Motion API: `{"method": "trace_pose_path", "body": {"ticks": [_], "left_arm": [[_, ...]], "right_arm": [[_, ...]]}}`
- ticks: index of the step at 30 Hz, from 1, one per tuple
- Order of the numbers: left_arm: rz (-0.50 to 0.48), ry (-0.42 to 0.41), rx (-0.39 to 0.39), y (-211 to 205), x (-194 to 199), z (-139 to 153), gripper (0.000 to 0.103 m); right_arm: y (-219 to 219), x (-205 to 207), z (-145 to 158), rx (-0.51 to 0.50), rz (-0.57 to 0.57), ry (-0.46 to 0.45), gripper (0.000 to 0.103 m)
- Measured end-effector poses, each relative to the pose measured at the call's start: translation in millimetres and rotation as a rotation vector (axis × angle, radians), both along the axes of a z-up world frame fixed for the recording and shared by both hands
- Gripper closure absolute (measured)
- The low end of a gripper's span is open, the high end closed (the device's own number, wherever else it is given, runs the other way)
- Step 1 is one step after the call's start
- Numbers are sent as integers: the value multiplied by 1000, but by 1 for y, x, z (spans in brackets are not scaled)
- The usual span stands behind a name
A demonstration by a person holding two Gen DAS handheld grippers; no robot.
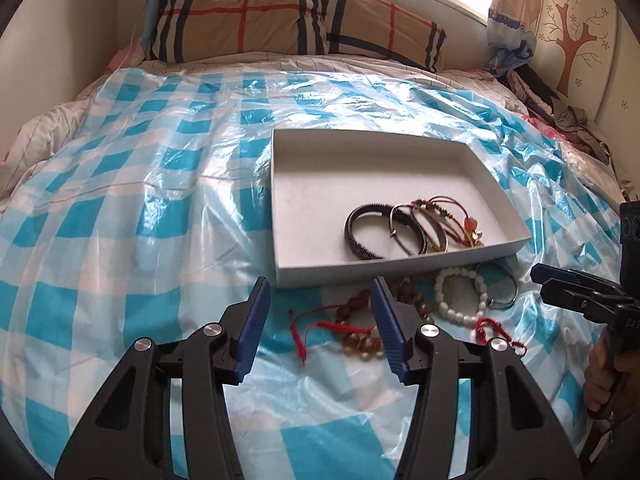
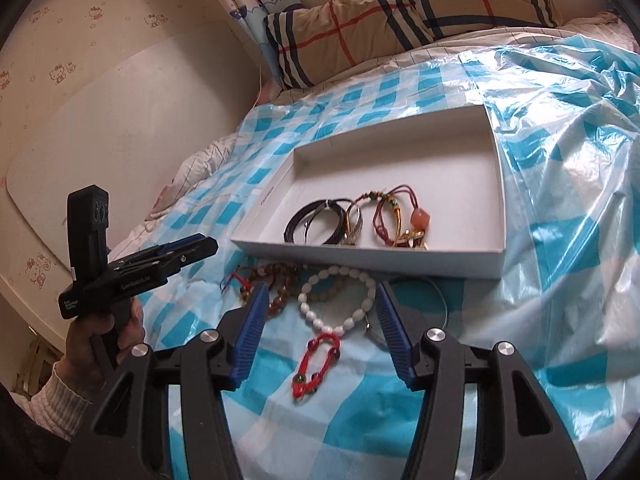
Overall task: Organize jewelry
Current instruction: 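Close the left tool on the red cord bracelet while the right tool grasps the red knotted bracelet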
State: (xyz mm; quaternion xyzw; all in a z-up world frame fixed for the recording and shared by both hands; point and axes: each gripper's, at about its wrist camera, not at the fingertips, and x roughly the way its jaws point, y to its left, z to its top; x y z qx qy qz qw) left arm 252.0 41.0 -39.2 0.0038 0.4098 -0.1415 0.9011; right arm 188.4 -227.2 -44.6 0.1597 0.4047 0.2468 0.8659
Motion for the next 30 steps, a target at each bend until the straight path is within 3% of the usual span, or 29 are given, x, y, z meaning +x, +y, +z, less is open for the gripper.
{"method": "trace_pose_path", "body": {"ticks": [8,20,21,23,24,25,26,30], "left_arm": [[-3,56,23,11,-14,-24,52],[-5,120,95,-4,20,-46,50],[-17,120,100,-6,19,-47,63],[-46,122,111,-11,16,-45,88],[-53,120,118,-13,13,-43,93],[-61,118,123,-14,9,-41,96],[-72,122,117,-14,4,-39,100],[-104,149,77,-9,-24,-30,101]], "right_arm": [[19,-6,-15,-58,38,63,48],[36,4,-33,-132,58,110,48],[38,4,-33,-148,58,107,49],[42,2,-34,-182,62,105,62],[43,1,-34,-194,68,107,77],[44,0,-34,-202,74,107,86],[46,-3,-33,-213,81,105,88],[43,-17,-27,-220,87,102,92]]}}
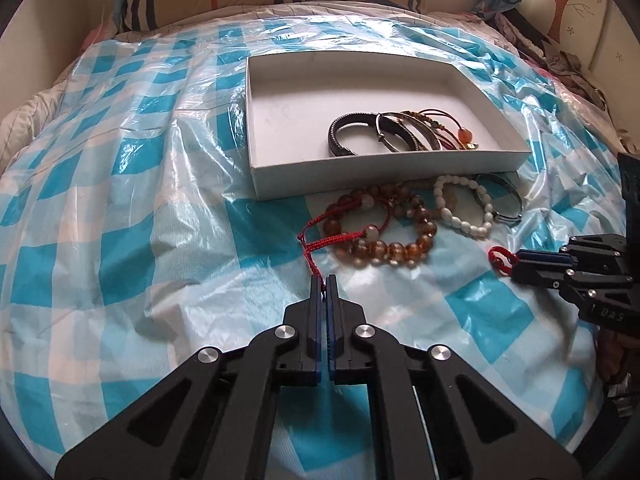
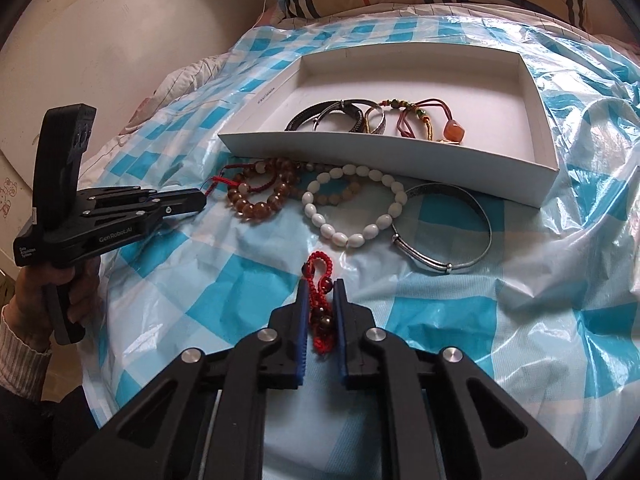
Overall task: Organize jewelry
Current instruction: 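Close the left tool on the red cord bracelet while the right tool grasps the red knotted bracelet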
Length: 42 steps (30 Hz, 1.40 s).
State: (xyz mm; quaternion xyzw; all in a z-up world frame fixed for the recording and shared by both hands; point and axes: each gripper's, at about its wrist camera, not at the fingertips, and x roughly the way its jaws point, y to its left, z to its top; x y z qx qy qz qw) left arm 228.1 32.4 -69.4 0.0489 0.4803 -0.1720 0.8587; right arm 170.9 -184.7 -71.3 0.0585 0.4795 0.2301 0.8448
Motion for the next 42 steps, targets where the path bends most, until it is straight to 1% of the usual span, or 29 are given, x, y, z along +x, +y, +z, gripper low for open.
{"method": "trace_pose_path", "body": {"ticks": [3,5,8,9,10,11,12,13,15,17,20,21,22,23,24,25,27,29,30,31,32,33,35,36,38,39,40,41,42], "left_arm": [[-24,11,-17,7,-24,8,101],[-64,35,-14,9,-36,11,101],[-84,20,30,10,-45,18,100],[-84,13,30,10,-45,20,100],[-80,2,32,10,-44,23,99],[-76,-12,38,10,-43,26,94],[-73,-24,42,8,-40,27,85],[-73,-34,43,6,-36,28,80],[-81,-59,60,-1,-30,27,64],[-93,-56,86,-9,-22,20,62],[-97,-11,107,-16,-13,0,63],[-95,-4,110,-17,-12,-5,68],[-93,-5,104,-17,-12,-7,73],[-94,1,95,-17,-13,-8,88],[-97,3,92,-17,-14,-6,97],[-100,6,84,-17,-16,-5,99],[-112,19,32,-16,-21,2,99],[-118,8,16,-16,-28,10,99],[-115,2,15,-15,-30,13,99],[-112,2,7,-14,-31,15,99],[-106,0,0,-12,-31,15,99],[-96,0,2,-11,-30,15,98],[-77,9,18,-9,-27,9,97],[-71,16,23,-8,-26,5,92],[-66,17,16,-7,-25,-3,85],[-60,16,10,-6,-24,-6,85],[-53,15,7,-6,-24,-7,86],[-50,17,8,-7,-24,-7,87],[-59,20,1,-8,-24,-5,99]], "right_arm": [[-8,-13,7,7,-12,-1,92],[-13,-18,10,10,-20,1,92],[-19,-17,11,28,-32,20,91],[-21,-18,11,34,-38,20,82],[-22,-18,12,40,-45,14,69],[-21,-17,13,45,-46,10,66],[-19,-16,13,45,-42,9,64],[-16,-15,13,40,-38,8,64],[-12,-13,10,27,-30,9,64],[-6,-13,8,-1,-21,5,64],[-3,-13,3,-29,-18,1,64],[-4,-12,2,-22,-25,1,64],[-5,-12,2,-13,-35,1,64],[-7,-12,3,-12,-45,-3,65],[-7,-12,2,-20,-52,-6,70],[-8,-12,2,-24,-51,-5,76],[-7,-13,5,-23,-39,-7,84],[-4,-16,10,-59,-27,-27,84],[-2,-17,12,-73,-24,-34,82],[-2,-17,13,-74,-28,-39,66],[-3,-16,14,-73,-35,-48,58],[-3,-16,13,-72,-36,-50,54],[-2,-15,9,-78,-34,-40,54],[0,-15,5,-88,-30,-36,54],[2,-16,0,-109,-30,-46,58],[0,-16,-1,-99,-34,-43,64],[-2,-16,0,-84,-42,-37,81],[-5,-15,0,-62,-51,-28,86],[-7,-15,2,-44,-60,-29,87]]}}
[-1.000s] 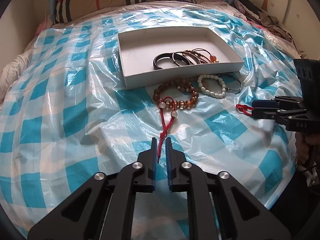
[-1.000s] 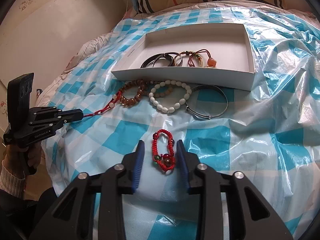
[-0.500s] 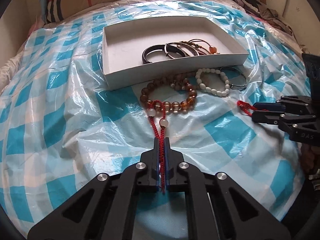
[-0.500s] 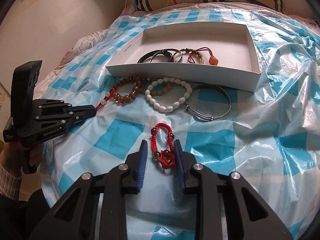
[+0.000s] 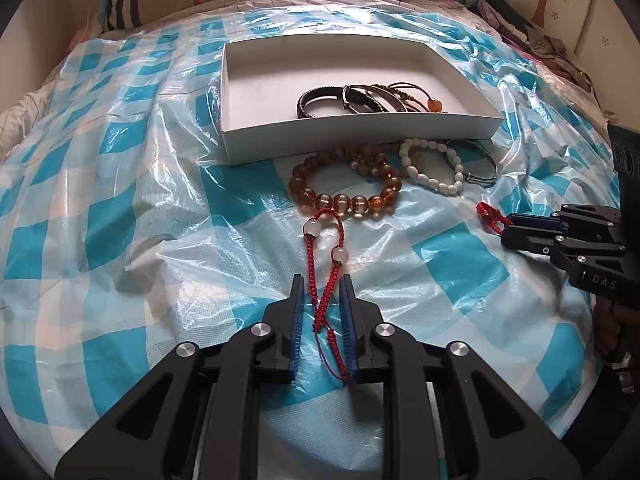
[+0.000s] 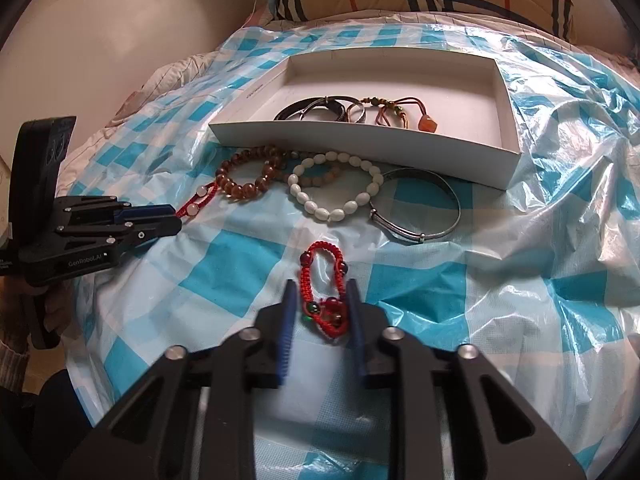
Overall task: Organize jewelry
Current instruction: 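Close the left tool on the red cord bracelet while the right tool grasps the red knotted bracelet, then carry both red bracelets into the white tray and open both tools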
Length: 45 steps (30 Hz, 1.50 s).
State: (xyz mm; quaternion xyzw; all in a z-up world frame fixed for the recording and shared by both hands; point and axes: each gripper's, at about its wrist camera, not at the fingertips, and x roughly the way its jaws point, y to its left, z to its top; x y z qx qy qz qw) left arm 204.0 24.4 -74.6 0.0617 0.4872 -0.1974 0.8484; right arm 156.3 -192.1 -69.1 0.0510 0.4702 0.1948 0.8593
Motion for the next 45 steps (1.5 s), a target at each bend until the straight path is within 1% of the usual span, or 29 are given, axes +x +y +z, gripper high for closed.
{"method": "trace_pose_path", "body": {"ticks": [3,6,11,14,19,23,28,45], "left_arm": [[-27,-23,-6,-7,-5,11,99],[-31,-72,-7,-11,-10,28,99],[-14,-152,-48,-12,-13,63,99],[-14,-188,-72,-12,-13,80,99],[-16,-228,-92,-14,-9,98,99],[-5,-247,-88,-18,-2,101,99],[24,-282,-70,-26,9,100,99],[46,-307,-87,-53,59,89,99]], "right_arm": [[-5,-2,8,48,-17,-13,93],[-13,-3,21,114,-39,-42,93],[-26,-3,47,198,-72,-101,93],[-32,-2,59,232,-82,-128,93],[-38,1,73,264,-95,-158,93],[-39,5,80,269,-102,-185,93],[-40,13,86,244,-121,-223,93],[-34,67,85,185,-127,-295,93]]}}
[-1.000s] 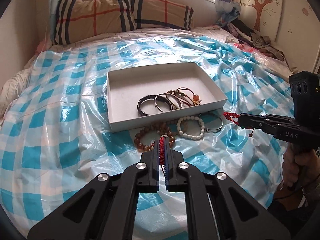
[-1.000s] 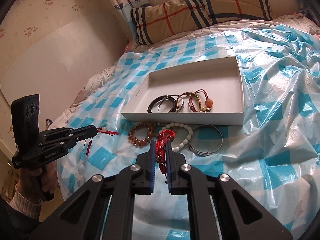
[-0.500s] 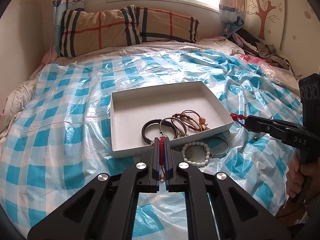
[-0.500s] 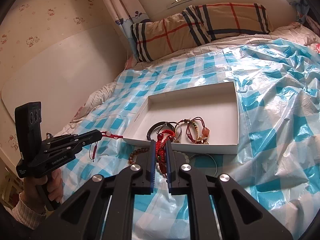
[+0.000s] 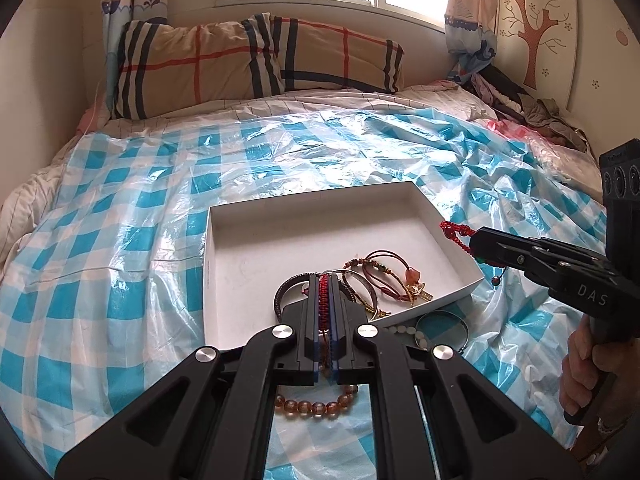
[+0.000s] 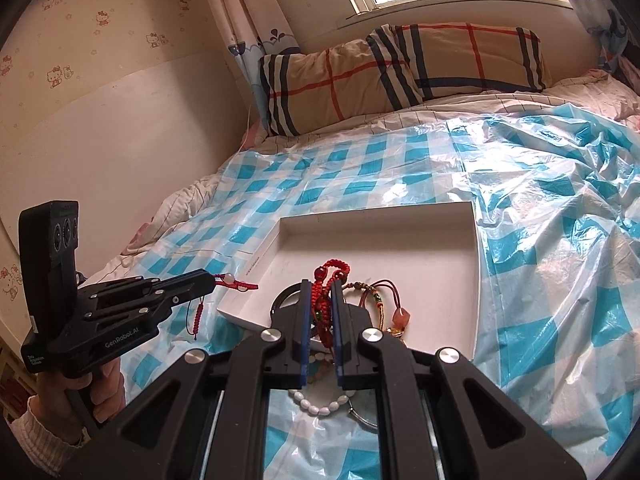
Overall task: Organize jewelry
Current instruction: 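Carry both red bracelets into the white tray and open both tools, then move both open tools out of the tray over the amber and white bead bracelets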
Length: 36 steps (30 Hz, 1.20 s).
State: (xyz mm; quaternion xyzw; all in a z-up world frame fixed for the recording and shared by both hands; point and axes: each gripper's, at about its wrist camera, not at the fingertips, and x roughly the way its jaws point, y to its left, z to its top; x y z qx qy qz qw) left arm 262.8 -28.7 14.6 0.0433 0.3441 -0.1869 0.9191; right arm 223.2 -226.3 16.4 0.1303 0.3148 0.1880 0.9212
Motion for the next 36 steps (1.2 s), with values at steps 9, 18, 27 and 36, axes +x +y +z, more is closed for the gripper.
{"method": "trace_pose_path", "body": {"ticks": [9,18,27,36], "left_arm": [[11,-19,-1,-10,15,-4,99],[50,66,24,-12,42,-34,96],[82,73,22,5,31,-42,82],[131,84,38,26,7,-51,64]], "right_arm": [[4,20,-3,-12,0,-22,93],[-4,32,-19,-42,-60,10,70],[-11,11,-31,-50,-62,55,69],[6,-2,-54,-86,-7,135,65]]}}
